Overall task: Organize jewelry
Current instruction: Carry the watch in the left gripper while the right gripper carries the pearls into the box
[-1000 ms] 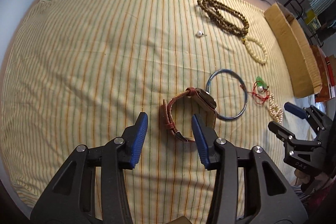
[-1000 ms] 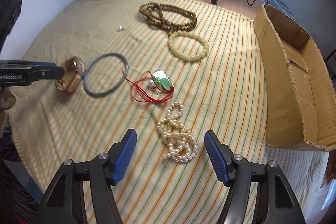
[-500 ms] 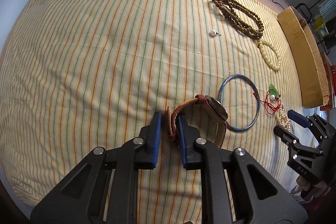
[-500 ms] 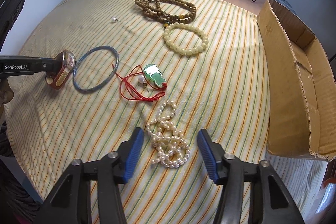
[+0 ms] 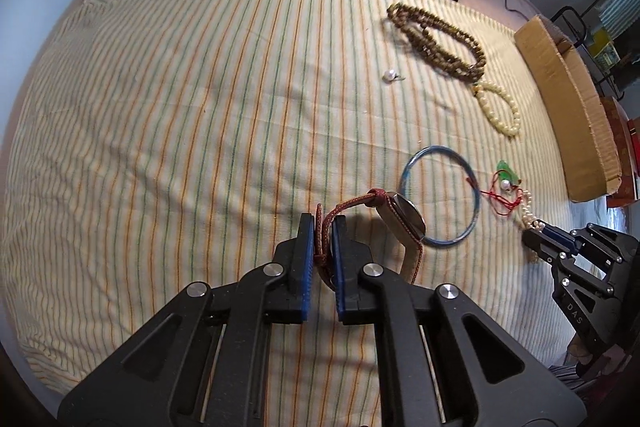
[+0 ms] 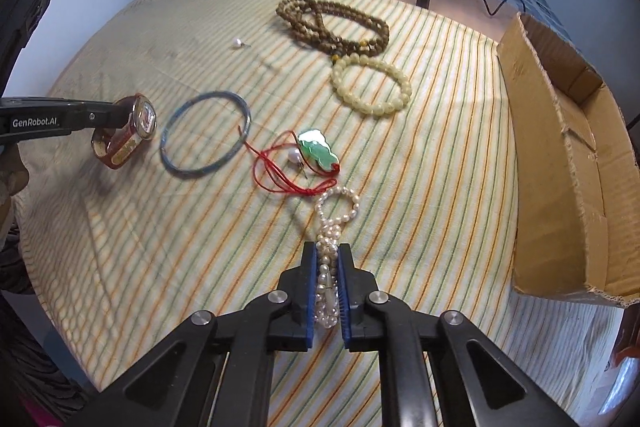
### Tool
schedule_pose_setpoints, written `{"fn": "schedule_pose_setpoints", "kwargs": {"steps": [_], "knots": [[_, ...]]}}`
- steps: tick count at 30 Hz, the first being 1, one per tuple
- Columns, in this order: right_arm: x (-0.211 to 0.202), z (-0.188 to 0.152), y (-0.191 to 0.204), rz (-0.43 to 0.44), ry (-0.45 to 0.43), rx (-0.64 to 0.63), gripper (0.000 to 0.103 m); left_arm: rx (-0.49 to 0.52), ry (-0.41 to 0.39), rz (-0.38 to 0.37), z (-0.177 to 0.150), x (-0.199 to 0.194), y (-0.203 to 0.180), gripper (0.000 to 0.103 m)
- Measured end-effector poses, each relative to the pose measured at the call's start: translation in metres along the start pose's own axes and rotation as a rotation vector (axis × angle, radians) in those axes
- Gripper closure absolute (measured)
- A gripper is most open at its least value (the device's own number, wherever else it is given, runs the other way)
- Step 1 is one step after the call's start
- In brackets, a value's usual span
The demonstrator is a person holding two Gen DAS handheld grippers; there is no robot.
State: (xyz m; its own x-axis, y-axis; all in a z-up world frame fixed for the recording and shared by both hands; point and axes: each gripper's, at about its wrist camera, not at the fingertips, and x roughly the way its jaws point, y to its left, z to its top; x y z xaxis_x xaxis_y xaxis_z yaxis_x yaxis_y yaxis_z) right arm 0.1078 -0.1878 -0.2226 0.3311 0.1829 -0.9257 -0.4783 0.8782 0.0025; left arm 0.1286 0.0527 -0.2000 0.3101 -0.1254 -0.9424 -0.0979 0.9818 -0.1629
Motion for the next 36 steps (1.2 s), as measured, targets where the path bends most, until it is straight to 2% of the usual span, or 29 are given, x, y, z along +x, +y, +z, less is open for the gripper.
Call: {"fn": "schedule_pose_setpoints", "kwargs": {"steps": [4, 10, 18, 27, 36], "knots": [[-0.018, 0.002, 0.0, 0.009, -0.055, 0.02, 0.097, 0.018, -0.056, 0.005, -0.001, -0.017, -0.006, 0.096], [-0.052, 0.01, 0.006, 0.032, -0.158, 0.027, 0.097, -0.007, -0.12, -0.006, 0.0, -0.042, -0.004, 0.096], [-0.1, 0.017, -0.014, 0.038, -0.292, 0.072, 0.097, 0.007, -0.194, -0.048, 0.003, -0.073, -0.024, 0.096], [-0.141, 0.009, -0.079, -0.067, -0.386, 0.213, 0.097, 0.079, -0.267, -0.12, 0.023, -0.096, -0.076, 0.096], [-0.16, -0.006, -0.146, -0.158, -0.41, 0.343, 0.097, 0.151, -0.288, -0.196, 0.052, -0.092, -0.141, 0.096]]}}
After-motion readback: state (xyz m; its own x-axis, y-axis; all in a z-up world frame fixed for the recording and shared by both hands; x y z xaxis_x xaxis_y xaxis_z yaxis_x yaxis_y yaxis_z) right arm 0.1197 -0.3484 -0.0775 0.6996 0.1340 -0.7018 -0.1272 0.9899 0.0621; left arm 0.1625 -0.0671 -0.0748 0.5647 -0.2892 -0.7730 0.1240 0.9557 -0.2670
